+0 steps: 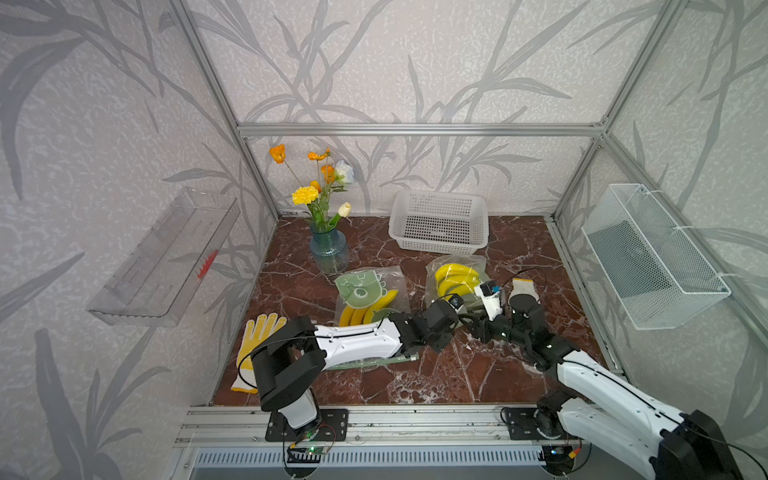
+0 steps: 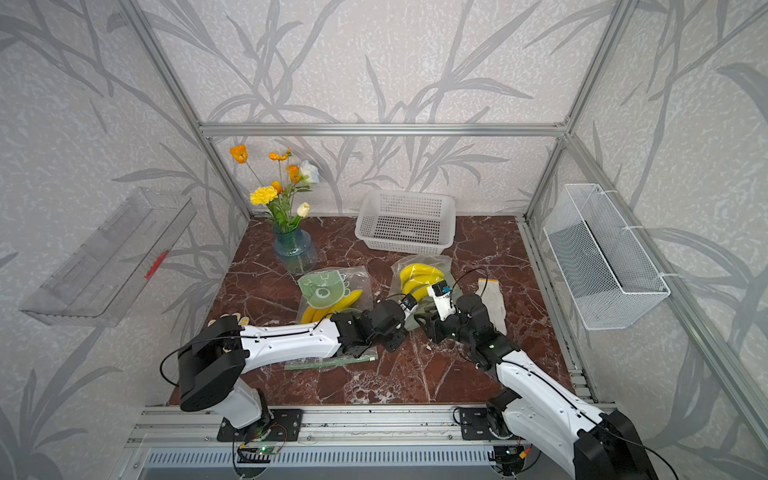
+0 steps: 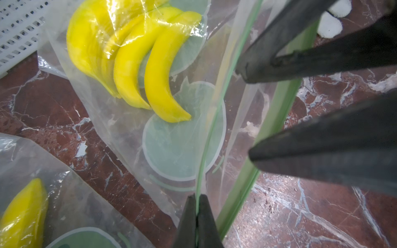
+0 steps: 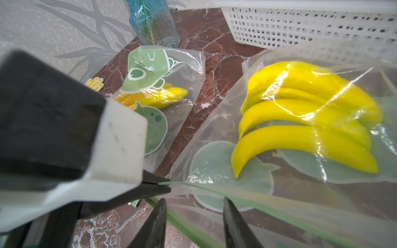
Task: Open the zip-top bag and take out the banana
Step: Open the zipper of the food storage bag at the center of the board.
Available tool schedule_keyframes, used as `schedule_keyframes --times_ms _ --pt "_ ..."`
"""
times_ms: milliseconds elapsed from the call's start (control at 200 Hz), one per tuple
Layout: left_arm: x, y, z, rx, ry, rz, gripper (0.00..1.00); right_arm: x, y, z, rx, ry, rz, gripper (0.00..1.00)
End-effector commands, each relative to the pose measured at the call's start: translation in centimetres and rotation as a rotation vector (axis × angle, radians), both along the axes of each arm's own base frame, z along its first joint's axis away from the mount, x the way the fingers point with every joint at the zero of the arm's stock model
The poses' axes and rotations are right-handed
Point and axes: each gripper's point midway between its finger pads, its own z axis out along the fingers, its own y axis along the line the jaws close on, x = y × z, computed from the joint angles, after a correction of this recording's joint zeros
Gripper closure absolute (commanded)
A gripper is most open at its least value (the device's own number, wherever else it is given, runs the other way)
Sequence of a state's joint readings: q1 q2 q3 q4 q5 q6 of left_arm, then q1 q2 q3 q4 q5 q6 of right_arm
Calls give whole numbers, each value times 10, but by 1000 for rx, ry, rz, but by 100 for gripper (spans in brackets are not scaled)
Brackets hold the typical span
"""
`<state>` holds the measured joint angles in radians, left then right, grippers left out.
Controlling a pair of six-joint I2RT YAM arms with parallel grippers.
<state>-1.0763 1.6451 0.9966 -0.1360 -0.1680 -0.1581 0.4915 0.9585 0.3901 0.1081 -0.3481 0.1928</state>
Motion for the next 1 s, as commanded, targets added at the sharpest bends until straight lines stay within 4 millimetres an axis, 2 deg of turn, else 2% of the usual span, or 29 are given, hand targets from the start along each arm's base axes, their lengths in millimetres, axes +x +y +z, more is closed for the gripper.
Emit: schedule_keyframes --times_ms 0,325,480,615,805,995 --pt "5 0 16 -42 -59 32 100 2 3 -8 -32 46 -17 58" --pt "1 -3 36 -104 -165 58 100 -14 3 -58 -221 245 -93 65" --pt "-10 0 36 -130 -201 85 100 -15 0 -71 -254 282 -150 68" --pt "-16 5 30 -114 -223 108 100 -11 5 -69 -249 279 -160 69" --pt "-15 9 15 -108 -211 143 100 9 14 -51 -141 189 -206 60" --pt "-11 7 13 -100 -208 168 100 23 26 -61 -96 188 -226 48"
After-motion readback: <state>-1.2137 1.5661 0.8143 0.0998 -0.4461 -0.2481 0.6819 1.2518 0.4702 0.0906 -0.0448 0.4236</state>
